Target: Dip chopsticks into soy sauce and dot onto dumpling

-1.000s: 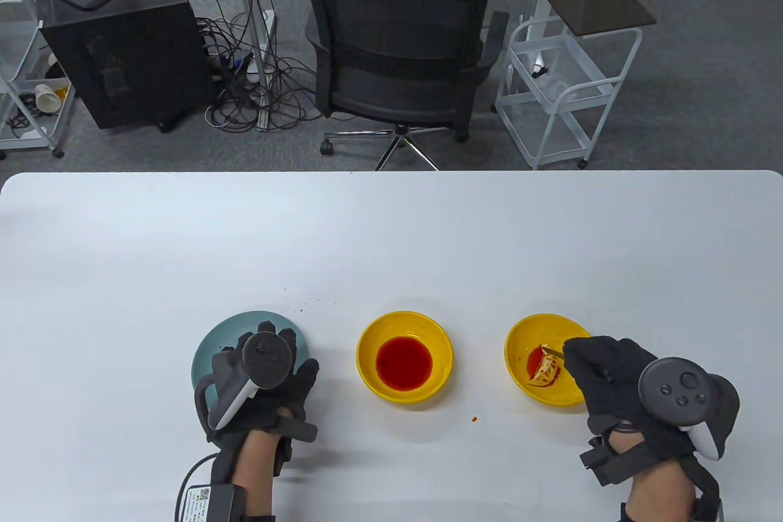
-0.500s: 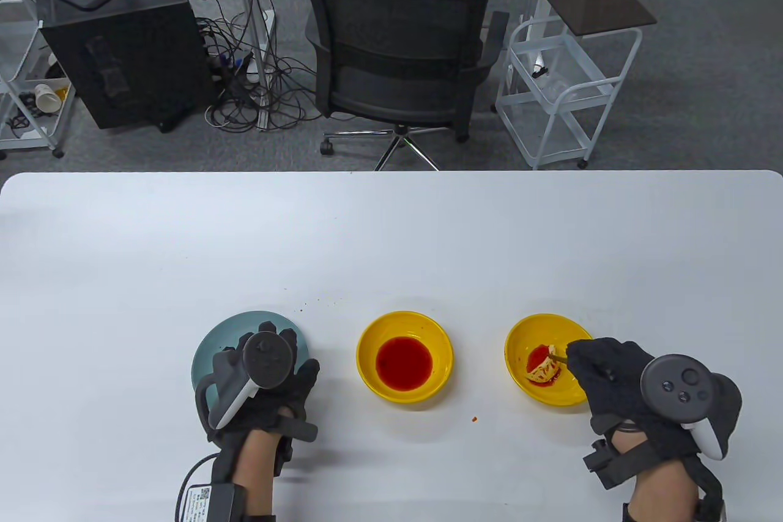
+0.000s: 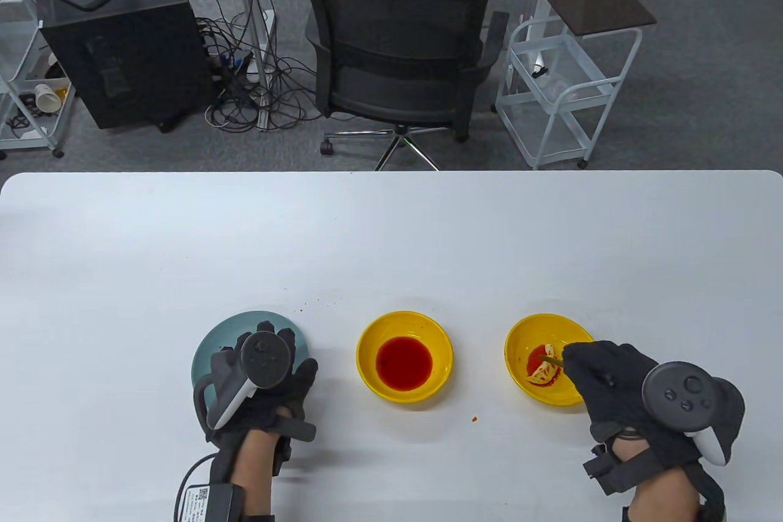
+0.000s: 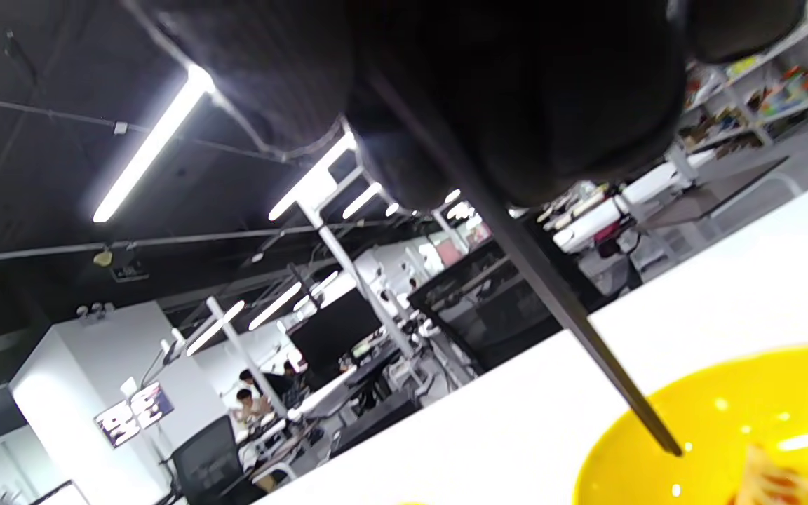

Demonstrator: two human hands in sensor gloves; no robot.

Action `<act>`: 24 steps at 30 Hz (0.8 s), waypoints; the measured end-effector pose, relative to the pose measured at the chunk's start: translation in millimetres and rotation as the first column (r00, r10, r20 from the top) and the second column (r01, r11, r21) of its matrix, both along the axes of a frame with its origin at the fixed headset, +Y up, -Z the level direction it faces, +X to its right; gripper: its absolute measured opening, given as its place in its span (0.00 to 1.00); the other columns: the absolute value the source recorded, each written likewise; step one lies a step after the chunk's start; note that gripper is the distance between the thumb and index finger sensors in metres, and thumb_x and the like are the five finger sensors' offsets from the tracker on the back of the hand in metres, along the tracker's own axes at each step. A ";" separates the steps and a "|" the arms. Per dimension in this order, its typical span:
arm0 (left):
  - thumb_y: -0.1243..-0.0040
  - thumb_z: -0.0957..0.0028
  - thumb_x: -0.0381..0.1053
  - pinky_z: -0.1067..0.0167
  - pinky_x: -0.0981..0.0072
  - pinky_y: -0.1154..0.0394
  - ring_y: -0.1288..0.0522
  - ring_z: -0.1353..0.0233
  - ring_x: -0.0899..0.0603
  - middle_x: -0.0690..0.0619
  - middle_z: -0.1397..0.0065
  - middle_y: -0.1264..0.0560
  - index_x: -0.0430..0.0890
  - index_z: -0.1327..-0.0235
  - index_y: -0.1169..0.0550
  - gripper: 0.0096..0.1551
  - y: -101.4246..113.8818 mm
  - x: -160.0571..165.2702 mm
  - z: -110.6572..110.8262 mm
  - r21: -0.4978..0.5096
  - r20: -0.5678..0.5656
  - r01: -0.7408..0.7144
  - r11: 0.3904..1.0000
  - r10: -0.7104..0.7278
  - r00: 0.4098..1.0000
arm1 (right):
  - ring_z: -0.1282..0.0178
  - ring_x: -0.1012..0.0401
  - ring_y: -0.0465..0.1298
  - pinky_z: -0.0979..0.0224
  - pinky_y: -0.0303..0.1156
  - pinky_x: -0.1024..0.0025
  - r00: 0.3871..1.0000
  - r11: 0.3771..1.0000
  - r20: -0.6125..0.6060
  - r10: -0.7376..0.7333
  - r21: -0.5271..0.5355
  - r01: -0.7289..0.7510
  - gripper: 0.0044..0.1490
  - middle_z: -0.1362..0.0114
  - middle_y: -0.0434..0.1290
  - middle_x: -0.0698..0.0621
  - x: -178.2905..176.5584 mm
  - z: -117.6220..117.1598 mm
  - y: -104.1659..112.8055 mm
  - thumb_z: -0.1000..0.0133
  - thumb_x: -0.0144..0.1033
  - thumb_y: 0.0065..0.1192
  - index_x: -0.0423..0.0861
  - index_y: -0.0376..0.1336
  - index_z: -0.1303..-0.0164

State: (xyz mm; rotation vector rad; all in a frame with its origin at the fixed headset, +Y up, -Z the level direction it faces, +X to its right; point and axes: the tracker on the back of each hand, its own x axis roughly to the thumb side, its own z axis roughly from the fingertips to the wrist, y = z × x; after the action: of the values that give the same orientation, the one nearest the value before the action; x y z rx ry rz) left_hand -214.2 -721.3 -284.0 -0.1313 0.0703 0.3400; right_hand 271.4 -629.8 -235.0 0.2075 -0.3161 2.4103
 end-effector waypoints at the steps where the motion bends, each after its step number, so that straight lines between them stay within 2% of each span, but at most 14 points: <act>1: 0.44 0.49 0.70 0.28 0.25 0.51 0.44 0.17 0.29 0.46 0.14 0.46 0.48 0.21 0.34 0.46 0.1 0.1 0.0 0.001 0.000 0.000 1.000 0.000 1.000 | 0.50 0.44 0.79 0.28 0.61 0.28 1.000 1.000 0.021 -0.002 0.005 0.002 0.29 0.41 0.81 0.42 1.5 -0.3 -0.3 0.50 0.48 0.64 0.43 0.74 0.46; 5: 0.44 0.48 0.70 0.28 0.25 0.52 0.44 0.17 0.29 0.46 0.14 0.46 0.48 0.20 0.34 0.46 0.2 0.1 0.3 0.006 0.000 0.001 1.000 -0.001 1.000 | 0.48 0.43 0.79 0.27 0.60 0.27 0.998 0.999 0.057 0.018 -0.031 -0.016 0.29 0.39 0.80 0.42 4.3 -4.5 -5.9 0.50 0.47 0.64 0.44 0.73 0.44; 17: 0.44 0.48 0.70 0.28 0.25 0.52 0.45 0.17 0.29 0.46 0.14 0.48 0.49 0.20 0.35 0.46 0.0 0.1 0.7 0.014 0.002 0.001 1.000 -0.001 1.000 | 0.51 0.44 0.80 0.28 0.62 0.28 1.000 0.994 -0.011 0.021 -0.110 -0.022 0.29 0.42 0.81 0.42 0.9 -8.2 -11.9 0.50 0.48 0.64 0.43 0.74 0.47; 20: 0.44 0.49 0.70 0.28 0.25 0.52 0.45 0.17 0.29 0.46 0.14 0.48 0.49 0.20 0.35 0.46 0.1 0.2 0.8 0.015 0.003 0.001 1.000 -0.001 1.000 | 0.52 0.44 0.80 0.28 0.62 0.28 1.000 0.996 -0.026 0.005 -0.094 -0.008 0.29 0.42 0.82 0.42 0.4 -6.3 -9.7 0.50 0.48 0.64 0.43 0.75 0.47; 24: 0.44 0.48 0.70 0.28 0.25 0.52 0.46 0.17 0.29 0.46 0.14 0.48 0.49 0.20 0.36 0.46 0.5 1.4 0.8 0.020 0.010 0.001 1.000 -0.001 1.000 | 0.52 0.44 0.80 0.29 0.62 0.28 0.999 1.000 -0.043 -0.022 -0.009 0.021 0.29 0.42 0.82 0.42 -1.9 -1.6 -3.1 0.50 0.49 0.63 0.43 0.74 0.47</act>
State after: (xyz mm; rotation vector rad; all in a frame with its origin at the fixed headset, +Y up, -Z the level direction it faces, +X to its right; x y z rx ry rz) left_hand -212.8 -720.8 -283.2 -0.1129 0.0572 0.3386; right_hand 269.5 -632.9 -236.5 0.2508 -0.2866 2.3822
